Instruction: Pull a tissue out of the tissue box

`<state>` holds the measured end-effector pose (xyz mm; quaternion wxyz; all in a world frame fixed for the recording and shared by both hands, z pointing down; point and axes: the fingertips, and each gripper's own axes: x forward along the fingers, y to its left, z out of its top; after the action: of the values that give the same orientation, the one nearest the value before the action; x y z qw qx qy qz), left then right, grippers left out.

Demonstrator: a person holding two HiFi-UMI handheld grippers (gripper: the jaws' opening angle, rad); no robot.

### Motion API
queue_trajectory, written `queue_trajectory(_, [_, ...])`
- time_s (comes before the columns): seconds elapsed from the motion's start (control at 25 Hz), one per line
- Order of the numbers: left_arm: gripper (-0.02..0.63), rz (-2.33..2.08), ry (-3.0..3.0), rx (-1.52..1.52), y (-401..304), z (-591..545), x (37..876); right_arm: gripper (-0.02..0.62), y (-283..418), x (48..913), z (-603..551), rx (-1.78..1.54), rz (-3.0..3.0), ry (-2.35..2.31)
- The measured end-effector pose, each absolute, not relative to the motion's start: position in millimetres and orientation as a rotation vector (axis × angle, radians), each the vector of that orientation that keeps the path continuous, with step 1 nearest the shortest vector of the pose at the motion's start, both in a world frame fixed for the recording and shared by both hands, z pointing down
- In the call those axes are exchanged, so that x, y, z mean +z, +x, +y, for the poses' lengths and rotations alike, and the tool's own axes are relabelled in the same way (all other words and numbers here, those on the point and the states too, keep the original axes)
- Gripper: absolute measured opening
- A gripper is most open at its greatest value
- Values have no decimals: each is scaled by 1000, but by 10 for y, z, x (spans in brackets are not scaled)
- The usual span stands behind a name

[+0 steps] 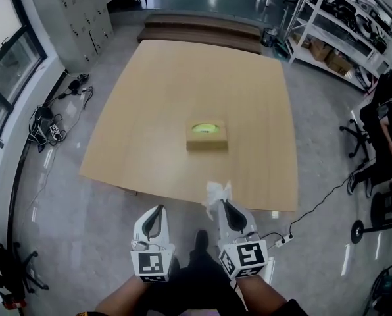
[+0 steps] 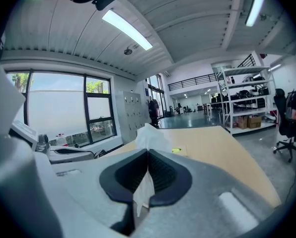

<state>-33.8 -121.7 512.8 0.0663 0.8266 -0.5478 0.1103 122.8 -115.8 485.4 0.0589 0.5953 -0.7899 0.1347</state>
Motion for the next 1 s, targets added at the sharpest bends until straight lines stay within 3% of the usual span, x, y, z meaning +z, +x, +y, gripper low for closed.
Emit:
queue_trajectory(0.52, [18, -1536, 2565, 284, -724, -295, 5050, -3, 789, 4707, -61, 368, -2284, 1879])
queue_trajectory(1.0, [18, -1579, 2516, 222, -596, 163, 4948, -3, 732, 4758, 531, 362, -2341, 1778])
